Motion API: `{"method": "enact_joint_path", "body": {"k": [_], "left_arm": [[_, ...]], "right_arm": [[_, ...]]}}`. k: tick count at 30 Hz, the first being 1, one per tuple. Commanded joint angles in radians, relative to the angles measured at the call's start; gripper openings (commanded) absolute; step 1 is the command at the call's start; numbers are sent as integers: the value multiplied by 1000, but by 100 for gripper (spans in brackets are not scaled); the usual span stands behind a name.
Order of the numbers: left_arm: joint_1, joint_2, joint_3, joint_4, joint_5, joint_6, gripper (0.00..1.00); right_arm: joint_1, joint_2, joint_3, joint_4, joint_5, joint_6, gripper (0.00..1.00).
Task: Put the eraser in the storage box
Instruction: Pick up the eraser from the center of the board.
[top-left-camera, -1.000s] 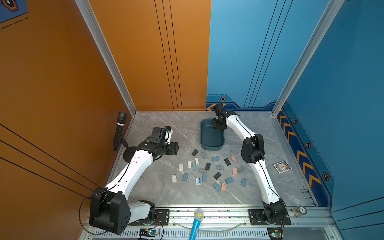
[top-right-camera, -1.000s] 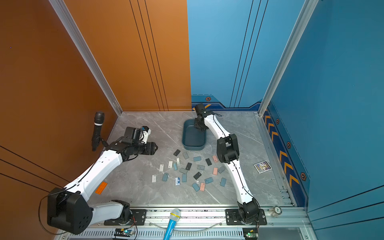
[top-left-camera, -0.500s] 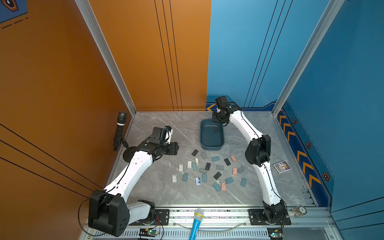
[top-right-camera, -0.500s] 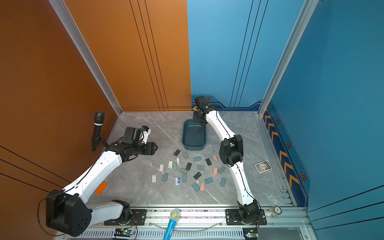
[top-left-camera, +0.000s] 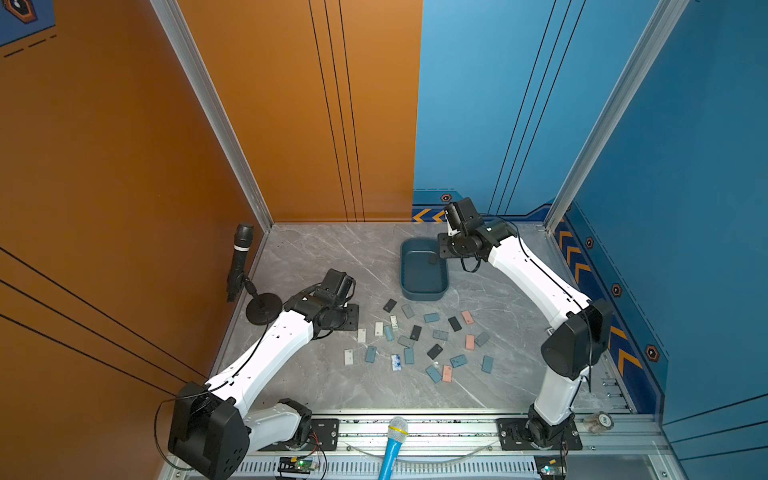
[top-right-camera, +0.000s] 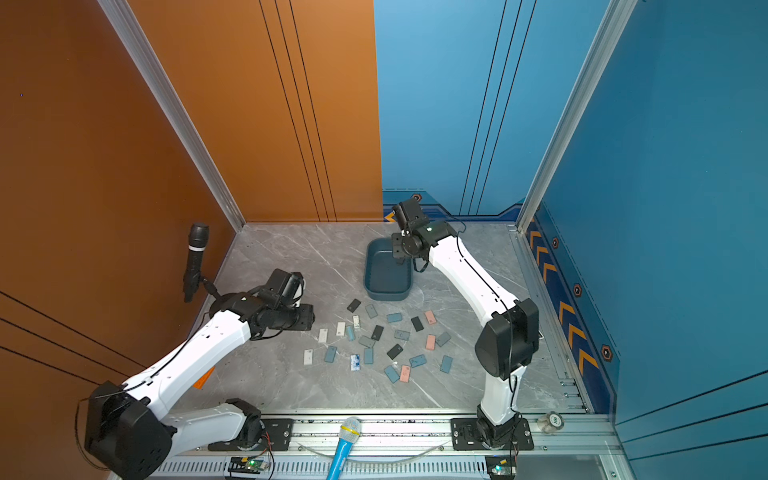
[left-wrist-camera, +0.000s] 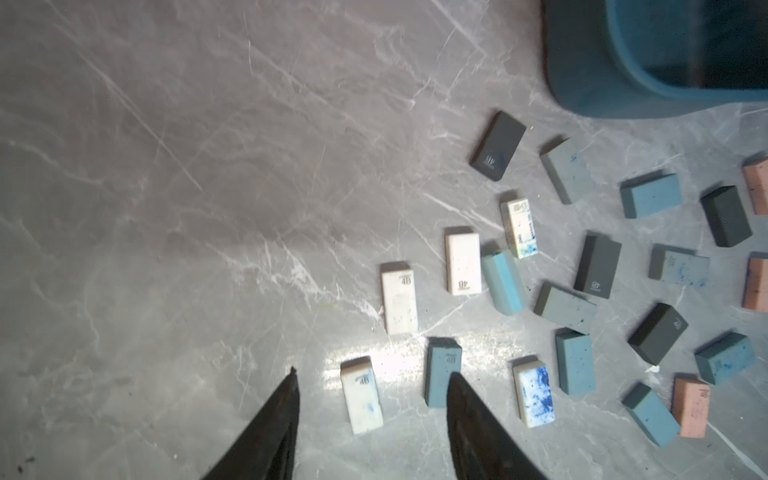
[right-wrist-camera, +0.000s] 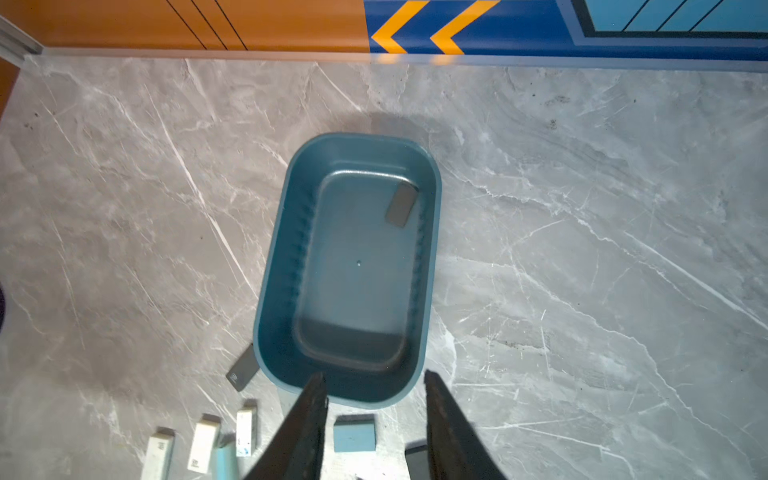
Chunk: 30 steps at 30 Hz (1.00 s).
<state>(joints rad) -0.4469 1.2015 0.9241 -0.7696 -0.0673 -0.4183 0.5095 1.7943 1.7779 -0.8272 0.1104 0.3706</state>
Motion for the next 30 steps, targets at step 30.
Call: {"method": "enact_joint_path", "body": {"k": [30], "left_arm": [[-161, 133, -184, 23, -22, -484, 58]], "right_arm": [[-94, -458, -622, 243, -1, 98, 42]]}}
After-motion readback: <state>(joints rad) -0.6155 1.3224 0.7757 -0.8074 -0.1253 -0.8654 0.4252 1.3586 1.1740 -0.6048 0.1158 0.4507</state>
